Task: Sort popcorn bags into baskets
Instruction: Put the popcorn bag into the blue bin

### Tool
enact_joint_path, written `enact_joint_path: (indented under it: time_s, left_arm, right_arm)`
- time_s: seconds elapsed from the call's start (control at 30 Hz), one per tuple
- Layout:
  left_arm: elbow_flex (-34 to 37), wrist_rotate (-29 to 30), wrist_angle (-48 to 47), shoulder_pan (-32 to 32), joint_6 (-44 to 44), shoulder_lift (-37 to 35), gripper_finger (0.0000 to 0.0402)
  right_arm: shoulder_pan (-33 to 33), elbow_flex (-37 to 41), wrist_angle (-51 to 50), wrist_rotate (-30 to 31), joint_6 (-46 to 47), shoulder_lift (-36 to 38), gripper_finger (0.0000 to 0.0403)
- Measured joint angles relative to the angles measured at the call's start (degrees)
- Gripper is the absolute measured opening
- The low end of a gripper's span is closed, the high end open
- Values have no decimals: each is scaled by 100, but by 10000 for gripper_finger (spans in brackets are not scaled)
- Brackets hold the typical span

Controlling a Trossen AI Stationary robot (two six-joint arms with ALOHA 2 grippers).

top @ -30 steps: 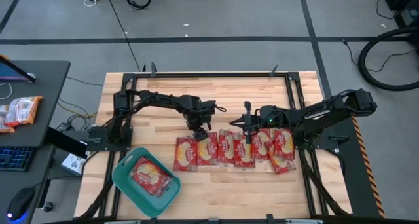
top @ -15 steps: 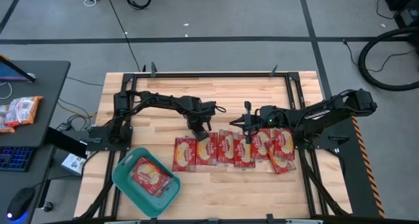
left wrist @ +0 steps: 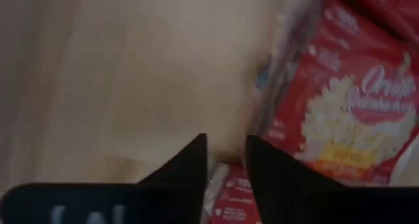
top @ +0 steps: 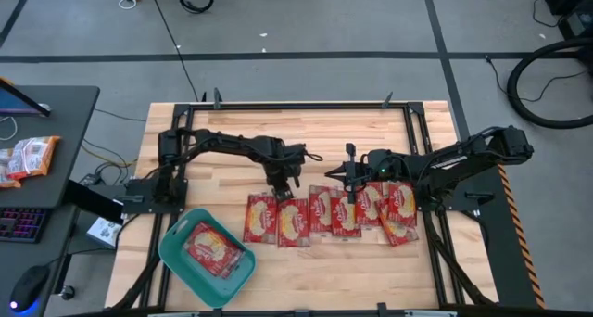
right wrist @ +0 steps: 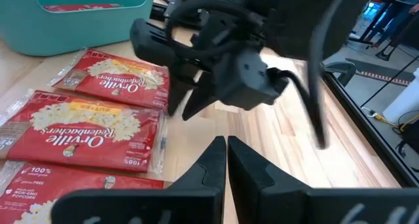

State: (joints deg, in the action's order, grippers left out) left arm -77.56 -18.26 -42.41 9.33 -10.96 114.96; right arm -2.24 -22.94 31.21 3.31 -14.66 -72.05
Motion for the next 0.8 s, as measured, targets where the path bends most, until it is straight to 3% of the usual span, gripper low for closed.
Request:
enact_joint_path:
  time_s: [0.13, 0.27, 0.47, 0.8]
  left_arm:
    - [0, -26, -14, -10, 410, -7, 166]
    - [0, -64, -20, 1, 422, -9, 186]
    - [13, -315, 164, -45, 433, 128, 181]
    - [15, 7, 202, -293, 566, 201, 169]
  right_arm:
    - [0, 0, 1, 0, 0, 0, 20]
    - [0, 0, 0, 0, 9, 0, 20]
    - [0, 0, 1, 0, 6, 0, 20]
    - [0, 0, 18, 0, 7, 2, 20]
